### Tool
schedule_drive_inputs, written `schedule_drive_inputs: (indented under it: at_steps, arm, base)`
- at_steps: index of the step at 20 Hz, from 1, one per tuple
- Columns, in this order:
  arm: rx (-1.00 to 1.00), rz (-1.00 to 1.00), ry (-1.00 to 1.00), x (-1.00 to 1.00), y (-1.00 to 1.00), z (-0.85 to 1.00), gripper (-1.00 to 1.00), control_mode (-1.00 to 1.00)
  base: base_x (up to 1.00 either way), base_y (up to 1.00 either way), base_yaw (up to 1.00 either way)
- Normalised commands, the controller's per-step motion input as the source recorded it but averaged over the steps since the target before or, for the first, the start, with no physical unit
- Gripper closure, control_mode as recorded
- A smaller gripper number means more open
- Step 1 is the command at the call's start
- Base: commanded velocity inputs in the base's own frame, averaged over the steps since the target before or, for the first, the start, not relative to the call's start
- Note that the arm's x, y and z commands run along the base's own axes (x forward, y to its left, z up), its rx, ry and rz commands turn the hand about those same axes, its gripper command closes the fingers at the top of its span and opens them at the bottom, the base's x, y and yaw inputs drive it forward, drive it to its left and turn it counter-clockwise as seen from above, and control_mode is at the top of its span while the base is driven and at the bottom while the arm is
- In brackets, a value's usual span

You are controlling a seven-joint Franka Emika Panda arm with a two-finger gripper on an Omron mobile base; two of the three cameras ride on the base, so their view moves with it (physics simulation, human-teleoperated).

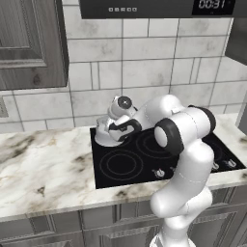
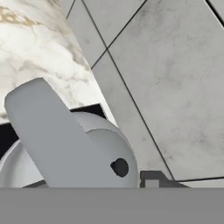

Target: The kettle is done boiling. Turn off the stove, then wait for 300 timesteps before moving the kettle to the dining table.

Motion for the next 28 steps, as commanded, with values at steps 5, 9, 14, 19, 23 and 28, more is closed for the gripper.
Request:
schedule_drive_inputs:
  at_steps: [5, 9, 14, 19, 23, 28]
  arm:
    - [-0.03, -0.01, -0.02, -0.04, 0.0, 0.24, 1.0, -1.0]
    - [-0.05, -0.02, -0.05, -0.16, 0.0, 0.36, 1.0, -1.0]
    - [-0.07, -0.02, -0.08, -0.16, 0.0, 0.41, 1.0, -1.0]
    - [-0.09, -0.01, -0.11, -0.16, 0.0, 0.48, 1.0, -1.0]
    - [-0.09, -0.01, -0.13, -0.22, 0.0, 0.45, 1.0, -1.0]
    - [-0.09, -0.01, -0.11, -0.27, 0.0, 0.43, 1.0, -1.0]
  base:
    - [0.0, 0.0, 0.0]
    - [0.0, 0.0, 0.0]
    - [0.0, 0.0, 0.0]
    - [0.0, 0.0, 0.0]
    - [0.0, 0.0, 0.0]
    - [0.0, 0.0, 0.0]
